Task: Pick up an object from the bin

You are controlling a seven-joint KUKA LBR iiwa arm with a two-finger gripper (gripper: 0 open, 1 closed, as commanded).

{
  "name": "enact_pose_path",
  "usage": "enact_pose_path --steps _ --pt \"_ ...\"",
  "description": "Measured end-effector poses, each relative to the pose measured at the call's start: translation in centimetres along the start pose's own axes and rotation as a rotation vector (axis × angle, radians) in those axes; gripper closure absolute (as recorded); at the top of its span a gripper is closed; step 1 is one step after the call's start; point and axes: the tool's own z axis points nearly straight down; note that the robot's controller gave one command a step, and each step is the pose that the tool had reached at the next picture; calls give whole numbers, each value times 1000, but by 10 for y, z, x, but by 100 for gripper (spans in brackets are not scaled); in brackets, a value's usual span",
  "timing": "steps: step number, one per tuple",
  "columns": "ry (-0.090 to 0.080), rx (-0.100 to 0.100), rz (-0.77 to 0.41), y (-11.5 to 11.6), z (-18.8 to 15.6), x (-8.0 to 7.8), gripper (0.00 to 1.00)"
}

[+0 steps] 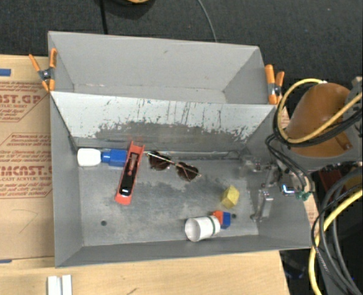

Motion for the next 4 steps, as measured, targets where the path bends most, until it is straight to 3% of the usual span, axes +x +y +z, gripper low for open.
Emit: enact_pose_path --steps 1,2,3,4 --pt "-1 0 -1 0 -2 0 0" --pt "-4 -1 38 -2 -15 -11 0" --pt "-14 3 17 12 20 -1 0" --pt "-2 0 -59 41 56 8 0"
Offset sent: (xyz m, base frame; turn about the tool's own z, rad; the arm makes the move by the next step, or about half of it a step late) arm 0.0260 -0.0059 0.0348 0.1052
